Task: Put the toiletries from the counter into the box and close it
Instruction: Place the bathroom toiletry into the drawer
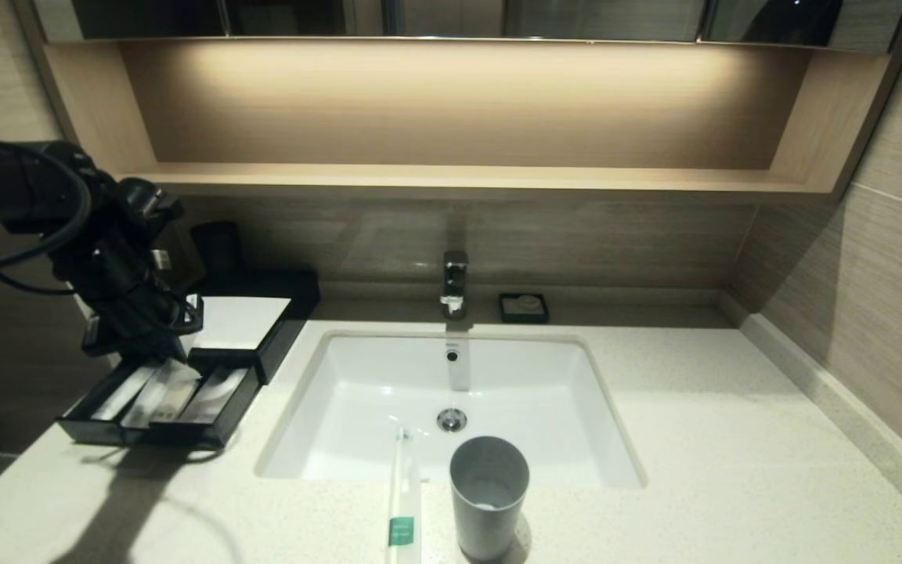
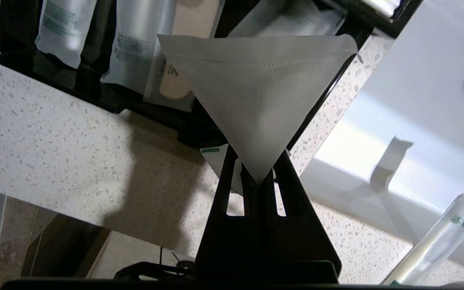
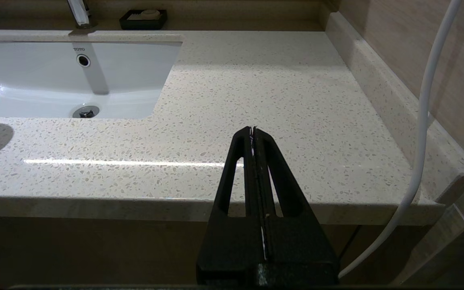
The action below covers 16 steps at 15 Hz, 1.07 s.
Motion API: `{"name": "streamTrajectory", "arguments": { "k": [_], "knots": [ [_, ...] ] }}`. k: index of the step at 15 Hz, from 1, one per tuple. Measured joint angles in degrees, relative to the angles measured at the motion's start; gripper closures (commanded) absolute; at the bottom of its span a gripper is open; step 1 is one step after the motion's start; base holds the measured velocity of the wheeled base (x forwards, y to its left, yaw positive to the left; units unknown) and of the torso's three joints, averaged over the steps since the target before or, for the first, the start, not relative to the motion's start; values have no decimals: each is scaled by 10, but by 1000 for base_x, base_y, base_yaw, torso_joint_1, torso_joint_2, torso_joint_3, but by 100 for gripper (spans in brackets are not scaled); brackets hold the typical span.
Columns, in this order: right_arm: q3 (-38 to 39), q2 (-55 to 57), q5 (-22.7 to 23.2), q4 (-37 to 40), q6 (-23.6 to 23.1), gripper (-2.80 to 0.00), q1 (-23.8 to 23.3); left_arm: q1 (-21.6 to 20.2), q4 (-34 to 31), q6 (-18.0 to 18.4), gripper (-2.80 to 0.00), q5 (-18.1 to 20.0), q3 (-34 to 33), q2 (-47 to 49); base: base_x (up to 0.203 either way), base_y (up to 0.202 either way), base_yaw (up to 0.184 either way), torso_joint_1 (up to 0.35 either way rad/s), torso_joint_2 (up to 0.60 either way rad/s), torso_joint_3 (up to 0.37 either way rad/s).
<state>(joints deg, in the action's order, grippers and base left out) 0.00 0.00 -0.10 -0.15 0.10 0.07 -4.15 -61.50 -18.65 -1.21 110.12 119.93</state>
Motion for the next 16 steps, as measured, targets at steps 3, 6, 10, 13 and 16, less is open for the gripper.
{"name": "streamTrajectory", "arguments": {
  "k": [3, 6, 10, 13, 16],
  "knots": [
    [0, 0, 0, 0, 0, 0, 0, -11, 21, 1, 0, -8, 0, 8, 0, 0, 0, 0, 0, 0],
    [0, 0, 0, 0, 0, 0, 0, -22, 31, 3, 0, -16, 0, 19, 0, 0, 0, 0, 0, 0],
    [0, 0, 0, 0, 0, 0, 0, -46, 53, 11, 0, -17, 0, 37, 0, 0, 0, 0, 0, 0],
    [0, 0, 0, 0, 0, 0, 0, -58, 60, 18, 0, -17, 0, 48, 0, 0, 0, 0, 0, 0],
    [0, 0, 0, 0, 0, 0, 0, -67, 60, 20, 0, -16, 0, 59, 0, 0, 0, 0, 0, 0]
  ]
}}
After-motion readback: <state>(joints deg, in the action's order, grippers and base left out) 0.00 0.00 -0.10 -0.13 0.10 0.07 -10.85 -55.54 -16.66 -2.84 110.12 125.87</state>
